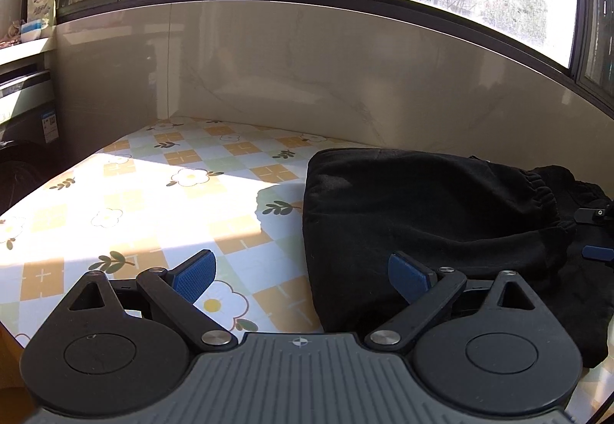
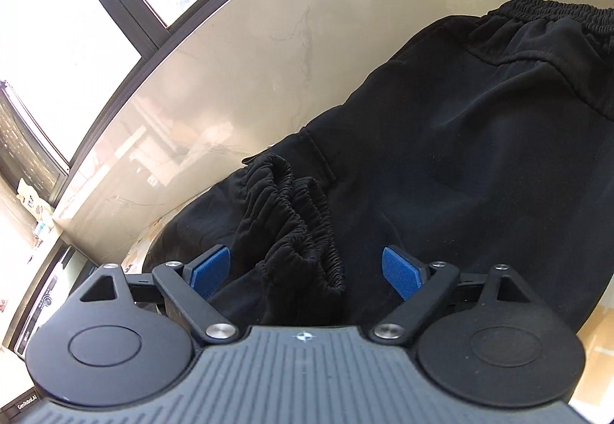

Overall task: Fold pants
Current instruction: 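Lower the cuffs onto the pants and open the right tool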

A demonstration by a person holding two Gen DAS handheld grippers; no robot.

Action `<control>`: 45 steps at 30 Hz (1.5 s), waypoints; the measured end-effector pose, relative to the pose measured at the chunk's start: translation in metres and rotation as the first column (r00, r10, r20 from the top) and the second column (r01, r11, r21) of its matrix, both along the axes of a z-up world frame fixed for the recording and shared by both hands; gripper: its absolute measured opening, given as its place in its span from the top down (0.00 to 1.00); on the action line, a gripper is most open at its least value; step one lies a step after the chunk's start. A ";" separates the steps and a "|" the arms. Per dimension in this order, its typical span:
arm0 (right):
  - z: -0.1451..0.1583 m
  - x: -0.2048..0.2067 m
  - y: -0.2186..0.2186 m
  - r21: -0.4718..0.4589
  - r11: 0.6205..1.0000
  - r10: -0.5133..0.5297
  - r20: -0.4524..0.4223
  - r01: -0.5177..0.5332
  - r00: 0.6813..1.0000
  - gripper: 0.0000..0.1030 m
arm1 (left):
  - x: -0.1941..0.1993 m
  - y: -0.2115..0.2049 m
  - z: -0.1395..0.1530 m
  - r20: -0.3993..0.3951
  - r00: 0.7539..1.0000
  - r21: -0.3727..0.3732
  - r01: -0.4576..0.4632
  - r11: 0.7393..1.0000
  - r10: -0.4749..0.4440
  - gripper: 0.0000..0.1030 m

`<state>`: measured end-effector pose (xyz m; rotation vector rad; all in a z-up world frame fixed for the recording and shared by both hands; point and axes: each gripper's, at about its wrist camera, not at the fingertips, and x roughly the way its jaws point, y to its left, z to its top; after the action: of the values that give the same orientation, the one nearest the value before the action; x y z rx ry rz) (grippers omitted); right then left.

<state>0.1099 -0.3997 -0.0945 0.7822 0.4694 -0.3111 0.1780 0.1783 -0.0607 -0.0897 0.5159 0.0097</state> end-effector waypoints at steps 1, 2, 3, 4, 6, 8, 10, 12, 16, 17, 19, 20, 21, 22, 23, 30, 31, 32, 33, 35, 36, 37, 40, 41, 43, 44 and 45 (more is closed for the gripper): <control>0.002 -0.002 -0.001 0.008 1.000 0.003 0.011 -0.003 1.000 0.13 | -0.001 0.000 0.003 0.011 1.000 -0.003 -0.003 1.000 0.003 0.05; 0.003 -0.003 -0.003 0.018 1.000 0.007 0.022 -0.008 1.000 0.13 | -0.001 0.000 0.007 0.023 1.000 -0.006 -0.006 1.000 0.006 0.05; 0.004 -0.004 -0.004 0.024 1.000 0.010 0.030 -0.011 0.999 0.13 | 0.000 -0.001 0.010 0.031 1.000 -0.001 -0.006 1.000 0.006 0.05; 0.005 -0.006 -0.005 0.028 1.000 0.014 0.039 -0.015 0.999 0.13 | 0.001 -0.003 0.011 0.036 0.999 0.005 -0.008 1.000 0.008 0.05; 0.007 -0.009 -0.008 0.035 0.999 0.022 0.062 -0.024 0.998 0.13 | 0.008 -0.008 0.014 0.041 0.999 0.019 -0.013 1.000 0.012 0.05; 0.006 -0.012 -0.010 0.053 0.998 0.029 0.082 -0.033 0.996 0.12 | 0.017 -0.014 0.014 0.046 0.999 0.025 0.000 1.000 -0.001 0.05; 0.004 -0.016 -0.012 0.076 0.996 0.033 0.098 -0.041 0.995 0.12 | 0.029 -0.023 0.012 0.043 0.999 0.041 0.012 0.999 -0.014 0.05; 0.003 -0.020 -0.014 0.093 0.995 0.035 0.108 -0.045 0.994 0.12 | 0.045 -0.037 0.006 0.034 0.999 0.060 0.028 0.998 -0.030 0.05; 0.004 -0.026 -0.015 0.093 0.994 0.039 0.126 -0.051 0.991 0.12 | 0.070 -0.059 -0.007 0.002 0.998 0.050 0.066 0.997 -0.066 0.09; 0.005 -0.027 -0.015 0.088 0.995 0.042 0.133 -0.054 0.990 0.12 | 0.075 -0.064 -0.010 -0.004 0.997 0.052 0.075 0.996 -0.074 0.10; 0.007 -0.030 -0.015 0.069 0.996 0.051 0.147 -0.062 0.988 0.12 | 0.084 -0.077 -0.018 -0.021 0.995 0.067 0.098 0.993 -0.096 0.10; 0.009 -0.031 -0.014 0.056 0.996 0.057 0.156 -0.067 0.986 0.12 | 0.088 -0.083 -0.023 -0.035 0.993 0.068 0.113 0.991 -0.111 0.10; 0.010 -0.032 -0.013 0.041 0.997 0.064 0.164 -0.071 0.984 0.12 | 0.091 -0.086 -0.026 -0.046 0.992 0.065 0.124 0.990 -0.121 0.11; 0.011 -0.032 -0.012 0.028 0.997 0.070 0.171 -0.076 0.983 0.12 | 0.092 -0.089 -0.032 -0.064 0.989 0.060 0.140 0.988 -0.136 0.11; 0.013 -0.034 -0.011 0.013 0.996 0.080 0.181 -0.084 0.980 0.12 | 0.093 -0.092 -0.037 -0.079 0.986 0.057 0.153 0.987 -0.148 0.11; 0.013 -0.028 -0.011 -0.003 0.993 0.119 0.191 -0.121 0.974 0.12 | 0.091 -0.100 -0.057 -0.134 0.975 0.083 0.191 0.978 -0.179 0.13; 0.013 -0.027 -0.012 -0.001 0.992 0.121 0.191 -0.123 0.974 0.12 | 0.092 -0.101 -0.059 -0.138 0.974 0.084 0.193 0.978 -0.180 0.13; 0.012 -0.026 -0.012 -0.001 0.992 0.122 0.191 -0.124 0.974 0.12 | 0.093 -0.101 -0.061 -0.143 0.973 0.085 0.195 0.977 -0.181 0.13; 0.012 -0.025 -0.013 0.001 0.992 0.123 0.191 -0.126 0.974 0.12 | 0.094 -0.101 -0.062 -0.146 0.972 0.085 0.196 0.977 -0.182 0.12; 0.011 -0.023 -0.014 0.007 0.991 0.127 0.192 -0.130 0.973 0.12 | 0.094 -0.102 -0.062 -0.155 0.970 0.088 0.201 0.976 -0.186 0.12; 0.010 -0.023 -0.015 0.009 0.991 0.127 0.191 -0.131 0.973 0.12 | 0.095 -0.102 -0.063 -0.157 0.970 0.088 0.203 0.975 -0.187 0.12; 0.010 -0.022 -0.016 0.010 0.991 0.126 0.187 -0.130 0.974 0.12 | 0.095 -0.102 -0.064 -0.159 0.969 0.086 0.204 0.975 -0.189 0.12; 0.009 -0.020 -0.017 0.010 0.993 0.118 0.165 -0.121 0.979 0.12 | 0.096 -0.102 -0.065 -0.159 0.969 0.079 0.205 0.975 -0.191 0.11; 0.009 -0.019 -0.017 0.010 0.993 0.114 0.154 -0.116 0.982 0.12 | 0.097 -0.103 -0.066 -0.159 0.968 0.079 0.206 0.975 -0.192 0.11; 0.008 -0.014 -0.018 0.015 0.995 0.098 0.120 -0.100 0.988 0.11 | 0.098 -0.103 -0.067 -0.157 0.969 0.080 0.206 0.975 -0.191 0.10; 0.007 -0.013 -0.018 0.018 0.995 0.094 0.111 -0.097 0.989 0.11 | 0.098 -0.103 -0.068 -0.155 0.969 0.080 0.205 0.976 -0.191 0.10; 0.005 -0.011 -0.019 0.025 0.995 0.090 0.099 -0.093 0.991 0.11 | 0.098 -0.103 -0.068 -0.154 0.970 0.080 0.203 0.976 -0.189 0.10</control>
<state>0.0987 -0.4187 -0.0891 0.7982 0.4167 -0.1797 0.2761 0.0751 -0.1289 0.0565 0.6676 -0.1538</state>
